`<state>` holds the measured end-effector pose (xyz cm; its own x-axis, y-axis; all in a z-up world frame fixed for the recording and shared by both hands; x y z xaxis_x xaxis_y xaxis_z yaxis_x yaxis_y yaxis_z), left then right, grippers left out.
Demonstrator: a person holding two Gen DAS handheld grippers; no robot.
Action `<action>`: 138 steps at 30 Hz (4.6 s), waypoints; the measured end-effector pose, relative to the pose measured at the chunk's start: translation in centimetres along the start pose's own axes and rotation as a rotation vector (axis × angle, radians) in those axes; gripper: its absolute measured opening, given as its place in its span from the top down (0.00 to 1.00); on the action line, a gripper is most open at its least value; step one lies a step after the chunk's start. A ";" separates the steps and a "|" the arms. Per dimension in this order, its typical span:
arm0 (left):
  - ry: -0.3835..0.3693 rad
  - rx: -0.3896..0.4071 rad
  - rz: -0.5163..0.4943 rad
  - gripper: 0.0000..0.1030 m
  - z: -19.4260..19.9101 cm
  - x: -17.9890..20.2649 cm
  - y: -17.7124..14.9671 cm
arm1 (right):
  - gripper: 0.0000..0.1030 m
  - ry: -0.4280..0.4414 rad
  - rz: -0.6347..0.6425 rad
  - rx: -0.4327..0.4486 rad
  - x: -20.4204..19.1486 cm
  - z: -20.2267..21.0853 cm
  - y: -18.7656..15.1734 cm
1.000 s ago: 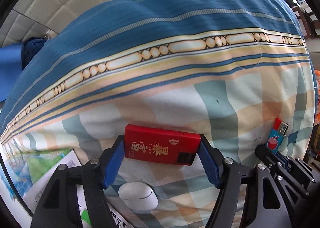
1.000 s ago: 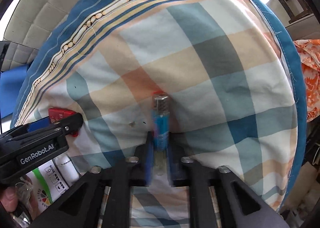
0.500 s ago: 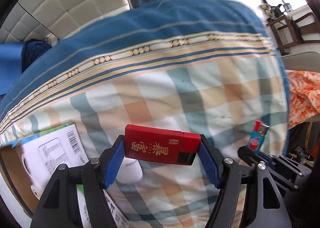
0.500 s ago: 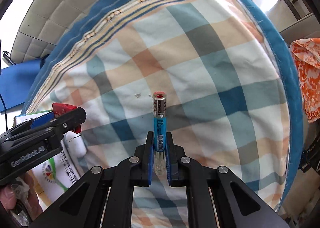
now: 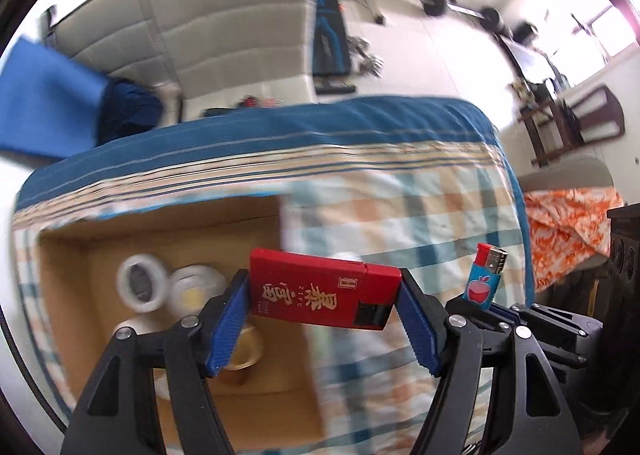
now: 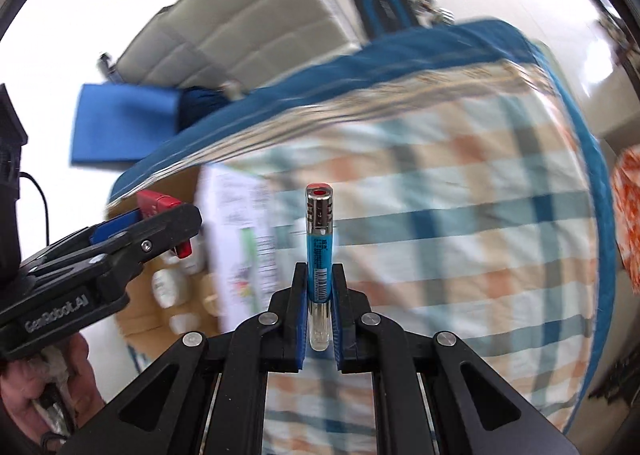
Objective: Organize rigid objects
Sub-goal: 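Carry the red card and lighter into the box and release them, then grasp the white earbud case with the right tool, then carry the earbud case into the box and open the right tool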
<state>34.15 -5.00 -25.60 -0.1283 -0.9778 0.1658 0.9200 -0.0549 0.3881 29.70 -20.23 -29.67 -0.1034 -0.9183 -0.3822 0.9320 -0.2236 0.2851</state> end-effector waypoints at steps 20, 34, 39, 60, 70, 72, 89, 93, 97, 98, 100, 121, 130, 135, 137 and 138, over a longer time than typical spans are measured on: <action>0.160 -0.132 0.220 0.33 -3.1 -22.9 -6.4 | 0.90 -0.162 0.194 -0.096 -15.8 -13.5 -4.1; 0.153 -0.202 0.224 0.32 -7.8 -23.8 -7.3 | 0.89 -0.262 0.199 -0.117 -14.6 -17.9 -3.5; 0.166 -0.192 0.229 0.30 -7.1 -23.7 -7.1 | 0.73 -0.257 0.178 -0.118 -14.3 -17.3 -3.1; 0.116 -0.058 0.122 0.00 -3.4 -14.3 -5.7 | 0.34 -0.339 -0.051 0.074 -2.5 -8.3 -0.4; 0.135 -0.143 0.103 0.00 -7.8 -12.3 -8.0 | 0.48 -0.303 -0.138 -0.070 2.0 -15.6 -2.9; 0.139 -0.152 0.108 0.00 -8.2 -12.3 -8.2 | 0.48 -0.296 -0.141 -0.084 2.3 -16.6 -2.9; 0.153 -0.151 0.100 0.00 -7.8 -11.3 -9.8 | 0.55 -0.327 -0.081 -0.093 2.7 -16.8 -4.6; 0.140 -0.118 0.096 0.00 -5.8 -11.1 -10.7 | 0.55 -0.281 -0.076 -0.052 2.1 -13.5 -4.6; 0.135 -0.078 0.114 0.00 -2.9 -11.7 -11.1 | 0.55 -0.216 -0.018 0.019 -0.9 -8.3 -4.6; 0.134 -0.066 0.124 0.00 -2.0 -12.0 -11.2 | 0.55 -0.198 -0.003 0.033 -1.8 -7.2 -4.6; 0.132 -0.043 0.139 0.00 -0.5 -12.6 -11.3 | 0.55 -0.159 0.034 0.055 -4.0 -4.9 -5.0; 0.266 -0.059 0.229 0.00 -0.8 -23.1 -15.9 | 0.55 0.066 0.089 -0.109 -18.3 -14.6 -13.5; 0.275 -0.073 0.222 0.01 -2.4 -24.5 -16.1 | 0.54 0.059 0.056 -0.136 -18.1 -18.0 -13.9; 0.265 -0.065 0.217 0.01 -1.7 -24.5 -16.1 | 0.31 0.035 0.080 -0.115 -18.1 -17.0 -13.4; 0.261 -0.054 0.217 0.01 -1.0 -24.4 -15.9 | 0.27 -0.026 0.121 -0.090 -17.9 -16.0 -13.1; 0.262 -0.050 0.217 0.01 -0.7 -24.3 -15.8 | 0.24 -0.048 0.136 -0.085 -17.9 -15.6 -13.0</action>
<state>22.96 19.49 -36.45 0.1660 -0.9861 -0.0010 0.9331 0.1567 0.3237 24.89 4.18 -40.24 0.0115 -0.9534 -0.3016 0.9643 -0.0692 0.2556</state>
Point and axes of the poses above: each gripper's, at about its wrist camera, not at the fingertips, and z roughly against the way its jaws point, x to its right, y to its top, the point moved 7 cm from there along -z, roughly the way its jaws point, and after that the axes turned 13 degrees about x, right-handed, at the moved point
